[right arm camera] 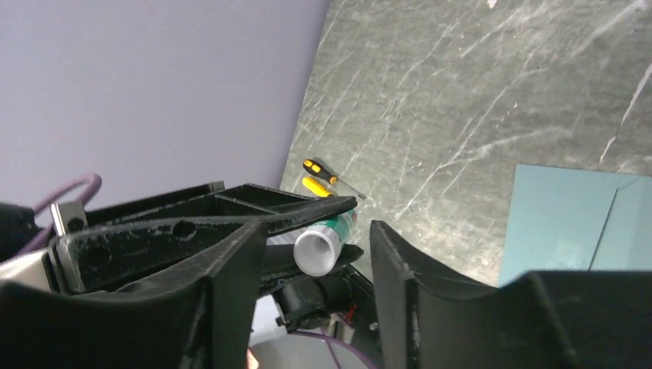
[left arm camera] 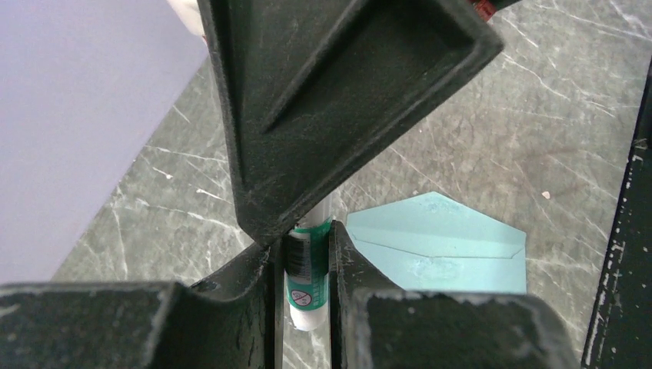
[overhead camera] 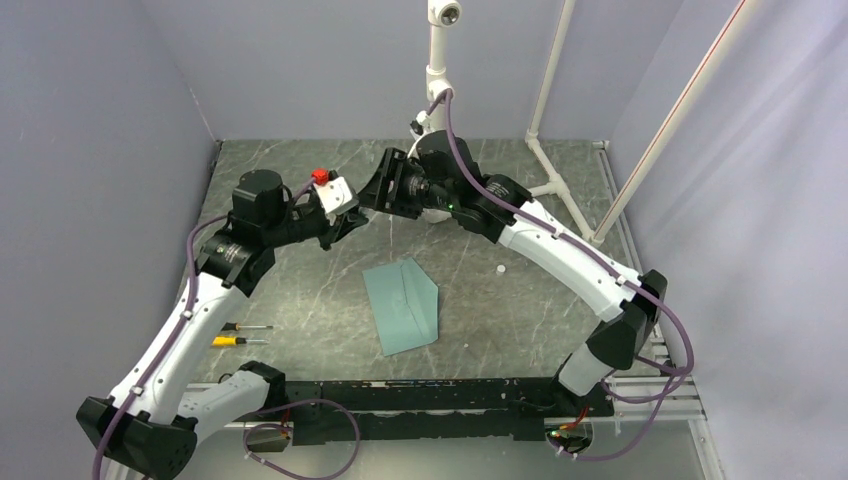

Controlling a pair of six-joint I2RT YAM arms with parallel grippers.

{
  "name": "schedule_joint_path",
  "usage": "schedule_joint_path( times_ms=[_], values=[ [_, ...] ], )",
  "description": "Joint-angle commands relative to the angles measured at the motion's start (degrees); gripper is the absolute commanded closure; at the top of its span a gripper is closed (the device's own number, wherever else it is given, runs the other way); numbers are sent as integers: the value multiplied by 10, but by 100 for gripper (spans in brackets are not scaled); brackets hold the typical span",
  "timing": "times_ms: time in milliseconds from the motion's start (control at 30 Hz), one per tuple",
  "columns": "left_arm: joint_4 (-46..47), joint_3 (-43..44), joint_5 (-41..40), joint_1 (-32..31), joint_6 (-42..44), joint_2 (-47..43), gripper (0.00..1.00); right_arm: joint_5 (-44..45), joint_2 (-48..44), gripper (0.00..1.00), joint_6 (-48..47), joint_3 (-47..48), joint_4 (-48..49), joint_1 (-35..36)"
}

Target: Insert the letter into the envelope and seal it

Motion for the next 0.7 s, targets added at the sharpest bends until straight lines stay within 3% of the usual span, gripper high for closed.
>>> schedule_joint_path(
  times_ms=[0, 67, 267, 500, 600, 667],
  values=[
    [-19, 12, 17, 1, -5, -2, 98, -67, -54, 41, -38, -41, 91, -8],
    [-22, 13, 20, 1, -8, -2, 97, -76, -64, 41, -65, -48, 81, -14],
    [-21, 16, 20, 1, -10, 4, 98, -100, -22, 56, -87, -11, 4, -15],
    [-18, 17, 27, 1, -9, 6, 98, -89, -4, 59, -105, 4, -4, -12],
    [-19, 17, 33, 1, -11, 4, 98, -89, 8, 73, -112, 23, -17, -12],
    [-19, 18, 32, 1, -12, 3, 97, -91, 16, 77, -115, 34, -28, -11]
  ],
)
